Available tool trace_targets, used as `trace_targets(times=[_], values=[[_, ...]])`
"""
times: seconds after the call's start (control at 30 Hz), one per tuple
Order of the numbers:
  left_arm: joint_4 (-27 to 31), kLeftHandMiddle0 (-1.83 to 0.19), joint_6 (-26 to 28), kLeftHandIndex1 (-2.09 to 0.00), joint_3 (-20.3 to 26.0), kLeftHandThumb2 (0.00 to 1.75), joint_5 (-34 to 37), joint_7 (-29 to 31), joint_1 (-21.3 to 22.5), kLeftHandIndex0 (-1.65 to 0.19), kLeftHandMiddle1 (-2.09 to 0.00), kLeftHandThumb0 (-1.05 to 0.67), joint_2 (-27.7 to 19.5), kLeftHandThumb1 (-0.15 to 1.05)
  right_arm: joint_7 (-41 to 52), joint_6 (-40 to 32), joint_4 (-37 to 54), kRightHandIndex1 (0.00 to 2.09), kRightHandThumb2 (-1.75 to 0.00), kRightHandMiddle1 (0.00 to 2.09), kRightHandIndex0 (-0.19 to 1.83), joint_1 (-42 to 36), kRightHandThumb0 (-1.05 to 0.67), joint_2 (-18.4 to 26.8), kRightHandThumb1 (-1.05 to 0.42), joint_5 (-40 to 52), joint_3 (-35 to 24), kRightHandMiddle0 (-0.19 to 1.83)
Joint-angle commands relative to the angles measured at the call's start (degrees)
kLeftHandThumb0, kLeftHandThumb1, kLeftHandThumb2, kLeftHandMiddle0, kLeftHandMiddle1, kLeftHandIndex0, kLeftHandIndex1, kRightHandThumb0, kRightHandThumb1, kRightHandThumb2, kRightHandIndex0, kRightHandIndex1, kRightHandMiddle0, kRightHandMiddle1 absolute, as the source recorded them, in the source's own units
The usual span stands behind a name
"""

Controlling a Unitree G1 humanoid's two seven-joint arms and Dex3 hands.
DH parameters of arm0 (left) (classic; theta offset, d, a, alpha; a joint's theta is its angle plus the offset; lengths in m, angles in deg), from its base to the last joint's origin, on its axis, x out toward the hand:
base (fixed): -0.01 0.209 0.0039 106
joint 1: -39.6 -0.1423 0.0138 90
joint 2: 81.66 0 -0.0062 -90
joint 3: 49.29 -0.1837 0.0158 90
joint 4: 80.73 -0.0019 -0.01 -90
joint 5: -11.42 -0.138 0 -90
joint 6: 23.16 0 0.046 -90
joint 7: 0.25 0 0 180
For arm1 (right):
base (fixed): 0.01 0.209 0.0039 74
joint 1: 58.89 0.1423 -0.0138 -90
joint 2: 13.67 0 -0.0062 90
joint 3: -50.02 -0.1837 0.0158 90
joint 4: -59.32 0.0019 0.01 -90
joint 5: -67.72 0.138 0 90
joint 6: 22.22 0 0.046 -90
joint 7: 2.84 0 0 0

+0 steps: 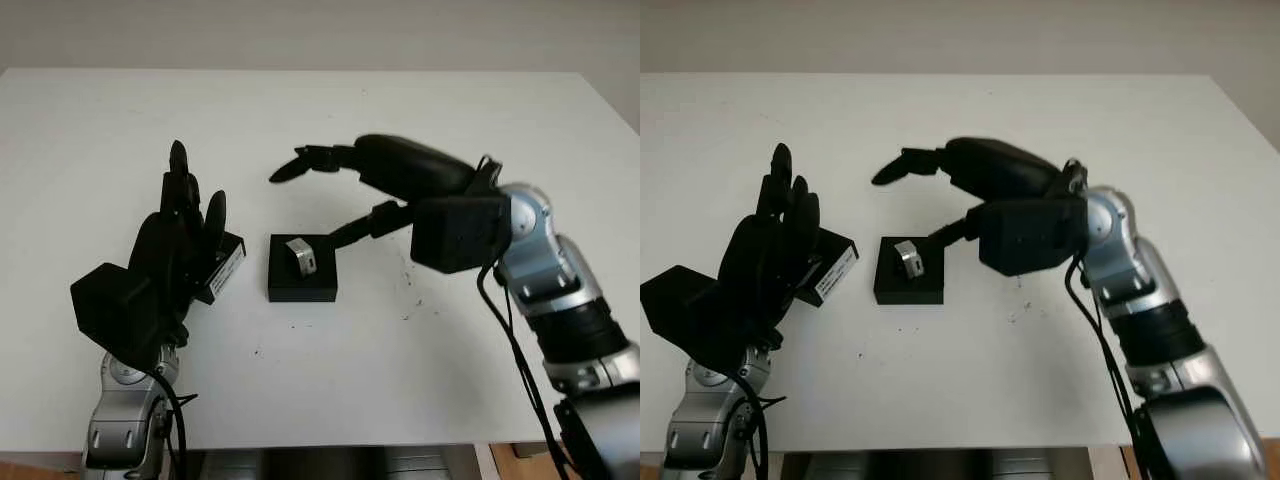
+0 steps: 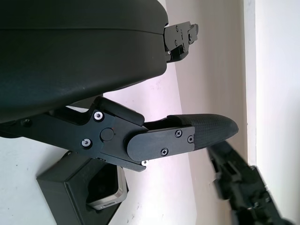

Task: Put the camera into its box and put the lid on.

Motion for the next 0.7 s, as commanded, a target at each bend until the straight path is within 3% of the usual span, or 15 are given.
trace_targets(times=[0.0,0.33,0.67], values=[[0.94,0.19,-0.22,0.00,0.13,0.57,0.12,-0.01,-0.71,0.19,0.00,-0.72,0.05,1.05,1.86,1.52,-2.15,0.06,-0.05,0.22,0.18,4.32,-0.67,1.06,-0.84,-0.83,1.36,0.29],[1.22,0.19,-0.32,0.00,0.23,0.58,0.22,0.01,-1.06,0.19,0.00,-0.71,0.05,1.05,1.21,6.90,-9.63,0.09,-0.05,0.25,0.25,13.94,-0.69,0.08,-0.83,-10.23,7.17,0.37],[1.49,0.19,-0.23,0.00,0.18,0.57,0.22,-0.20,-1.15,0.19,0.00,-0.72,0.21,1.05,-1.69,10.04,-10.97,0.10,-0.06,0.30,0.31,13.56,-0.69,-0.45,-0.85,-17.97,11.52,0.45]])
